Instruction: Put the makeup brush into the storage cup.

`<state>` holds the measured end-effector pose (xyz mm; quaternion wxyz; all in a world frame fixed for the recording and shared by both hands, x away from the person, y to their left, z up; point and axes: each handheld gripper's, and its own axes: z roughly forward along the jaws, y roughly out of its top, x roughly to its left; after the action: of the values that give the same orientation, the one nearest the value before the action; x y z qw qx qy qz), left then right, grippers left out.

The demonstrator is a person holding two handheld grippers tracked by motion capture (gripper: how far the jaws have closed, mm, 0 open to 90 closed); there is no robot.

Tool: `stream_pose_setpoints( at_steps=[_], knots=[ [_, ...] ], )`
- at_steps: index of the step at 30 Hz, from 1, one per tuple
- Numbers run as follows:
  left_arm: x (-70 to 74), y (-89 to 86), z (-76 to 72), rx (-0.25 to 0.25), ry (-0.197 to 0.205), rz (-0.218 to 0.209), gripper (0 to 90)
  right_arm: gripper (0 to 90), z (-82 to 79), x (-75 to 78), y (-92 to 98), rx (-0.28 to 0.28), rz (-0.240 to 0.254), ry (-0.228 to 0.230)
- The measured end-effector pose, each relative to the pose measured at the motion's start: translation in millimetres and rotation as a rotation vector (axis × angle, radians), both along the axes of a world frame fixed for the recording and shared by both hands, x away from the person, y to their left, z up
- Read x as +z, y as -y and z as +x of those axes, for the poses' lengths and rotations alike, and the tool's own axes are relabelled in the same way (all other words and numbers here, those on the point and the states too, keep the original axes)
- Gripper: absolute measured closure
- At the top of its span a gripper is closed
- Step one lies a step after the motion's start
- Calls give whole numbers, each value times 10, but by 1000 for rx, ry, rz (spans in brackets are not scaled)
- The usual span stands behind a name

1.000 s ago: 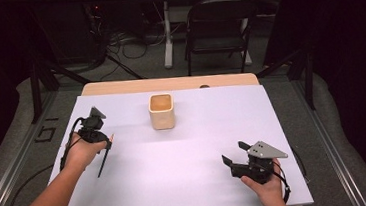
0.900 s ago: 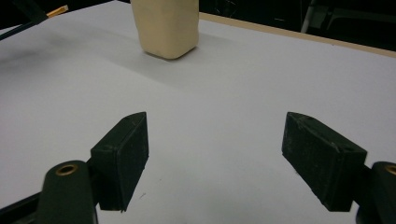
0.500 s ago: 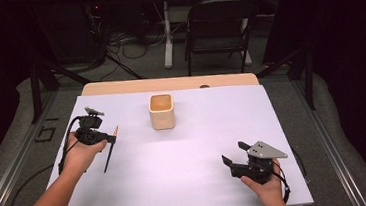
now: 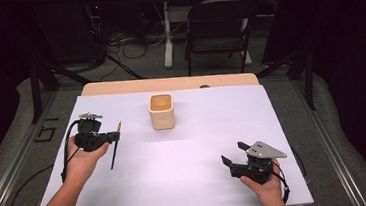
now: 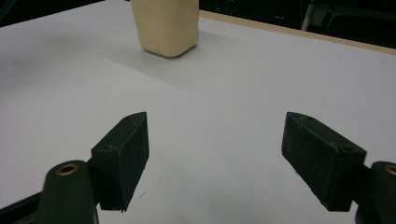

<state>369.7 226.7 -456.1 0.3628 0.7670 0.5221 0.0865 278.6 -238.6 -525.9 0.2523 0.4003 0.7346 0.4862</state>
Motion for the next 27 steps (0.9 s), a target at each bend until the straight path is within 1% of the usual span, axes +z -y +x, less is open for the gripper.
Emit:
stream_pose_setpoints(
  at_steps=[3,6,7,8,11,12,16,17,18,21,23,24,25,27],
  knots=[
    [7,12,-38,1,36,-17,839,230,-4,4,1,4,-6,-7],
    [13,14,-66,3,78,-23,839,230,-5,4,-4,4,-6,-9],
    [15,11,-73,6,87,-35,839,230,-5,4,-4,5,-6,-8],
    [16,9,-79,7,94,-46,839,229,-5,4,-4,3,-5,-9],
    [24,5,-98,16,118,-52,838,230,0,-2,-6,1,-1,-5],
    [27,1,-104,19,126,-60,839,230,4,-6,-8,0,4,2],
    [22,-5,-131,28,156,-78,839,230,-2,1,-3,5,-2,-9],
    [17,-9,-137,30,163,-78,839,230,4,-7,-10,1,5,3],
    [13,-13,-143,30,166,-83,839,230,-3,2,-3,4,-6,-9],
    [-1,-25,-162,37,182,-95,839,230,-4,3,-3,5,-5,-9],
    [-11,-31,-175,39,199,-103,839,230,-2,1,-3,4,-4,-8],
    [-19,-32,-183,40,212,-111,839,230,5,-7,-9,3,3,3],
    [-25,-37,-194,40,221,-112,838,230,-1,2,-3,5,-6,-9],
    [-39,-40,-216,50,242,-125,839,230,-2,2,-3,5,-6,-9]
  ],
)
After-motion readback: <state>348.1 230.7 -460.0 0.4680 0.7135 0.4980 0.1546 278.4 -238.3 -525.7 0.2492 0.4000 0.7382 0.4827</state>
